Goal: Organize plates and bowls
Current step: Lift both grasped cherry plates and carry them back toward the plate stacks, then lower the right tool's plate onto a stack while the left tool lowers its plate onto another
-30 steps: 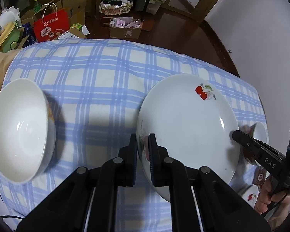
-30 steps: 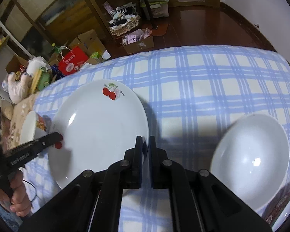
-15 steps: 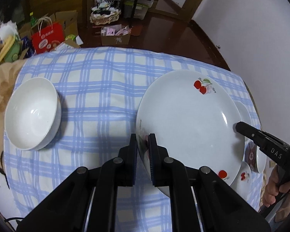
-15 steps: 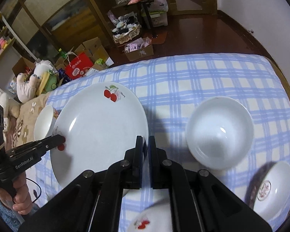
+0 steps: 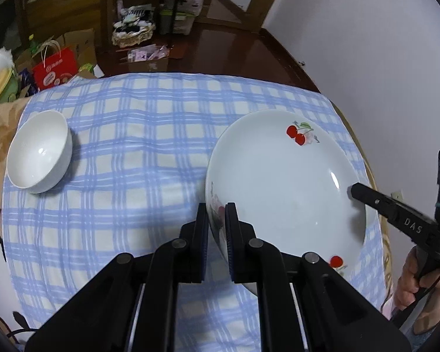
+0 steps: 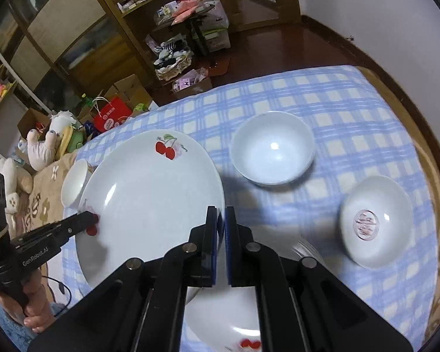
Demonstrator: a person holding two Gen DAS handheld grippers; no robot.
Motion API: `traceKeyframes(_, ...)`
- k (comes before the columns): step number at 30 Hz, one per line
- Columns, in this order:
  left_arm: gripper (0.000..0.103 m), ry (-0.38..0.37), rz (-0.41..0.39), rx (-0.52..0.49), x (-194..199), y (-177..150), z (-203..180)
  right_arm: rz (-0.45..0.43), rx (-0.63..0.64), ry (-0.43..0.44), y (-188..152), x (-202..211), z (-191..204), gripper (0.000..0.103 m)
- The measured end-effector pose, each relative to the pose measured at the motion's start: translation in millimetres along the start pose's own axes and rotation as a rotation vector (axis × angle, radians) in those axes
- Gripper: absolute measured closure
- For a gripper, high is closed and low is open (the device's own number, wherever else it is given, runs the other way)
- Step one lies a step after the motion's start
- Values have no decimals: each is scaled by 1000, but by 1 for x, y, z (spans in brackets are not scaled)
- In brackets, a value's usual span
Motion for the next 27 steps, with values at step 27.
traceKeyframes(27,92,-101,80,-109,-19,-76,-66,-154,-148,-60,-85,58,-64,97)
Point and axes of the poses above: each gripper's, at about its wrist camera, not at the fingertips, and x roughly against the way its jaws point, z to its left, y to its top, the point moved 10 cm from there along -x, roughly the way its jaws point, and after that the axes turned 1 degree about -x, right-handed, at the moved point
